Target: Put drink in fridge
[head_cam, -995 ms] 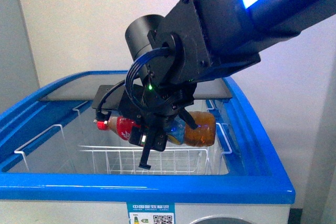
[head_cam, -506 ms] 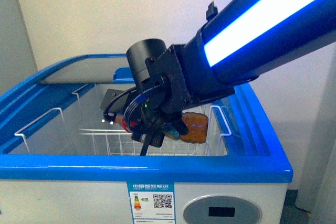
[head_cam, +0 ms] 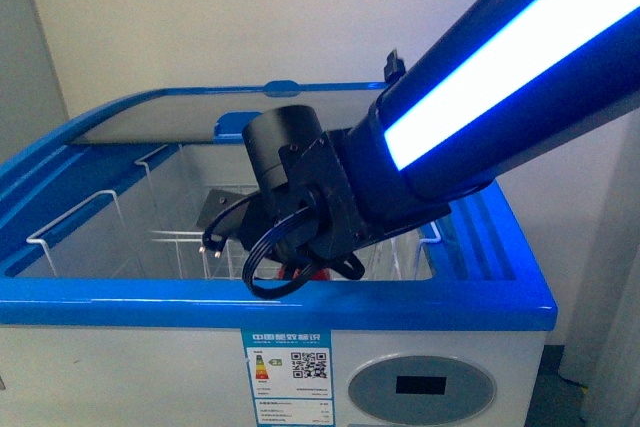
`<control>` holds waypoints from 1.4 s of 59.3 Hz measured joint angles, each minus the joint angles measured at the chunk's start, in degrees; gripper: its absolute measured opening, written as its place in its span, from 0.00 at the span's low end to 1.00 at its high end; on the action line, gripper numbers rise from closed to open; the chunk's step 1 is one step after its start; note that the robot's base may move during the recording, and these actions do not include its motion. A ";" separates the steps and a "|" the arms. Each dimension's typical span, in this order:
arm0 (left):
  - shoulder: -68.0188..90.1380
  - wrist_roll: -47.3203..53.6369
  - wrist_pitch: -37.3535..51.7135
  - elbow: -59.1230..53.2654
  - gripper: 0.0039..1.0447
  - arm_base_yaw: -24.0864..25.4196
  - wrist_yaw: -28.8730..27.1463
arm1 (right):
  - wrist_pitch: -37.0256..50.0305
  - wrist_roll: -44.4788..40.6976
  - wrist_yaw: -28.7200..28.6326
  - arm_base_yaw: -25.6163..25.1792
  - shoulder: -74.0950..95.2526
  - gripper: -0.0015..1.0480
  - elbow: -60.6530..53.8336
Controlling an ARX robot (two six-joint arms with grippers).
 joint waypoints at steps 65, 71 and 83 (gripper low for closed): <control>-0.02 0.00 0.00 0.00 0.02 0.00 0.00 | 1.01 62.38 12.20 -1.81 -109.22 0.66 -81.66; -0.02 0.00 0.00 0.00 0.02 0.00 0.02 | 4.13 56.11 6.05 -7.52 -114.27 0.46 -87.01; -0.04 0.00 0.00 0.00 0.02 0.00 0.00 | 4.07 53.57 -2.93 -16.81 -120.76 0.03 -93.90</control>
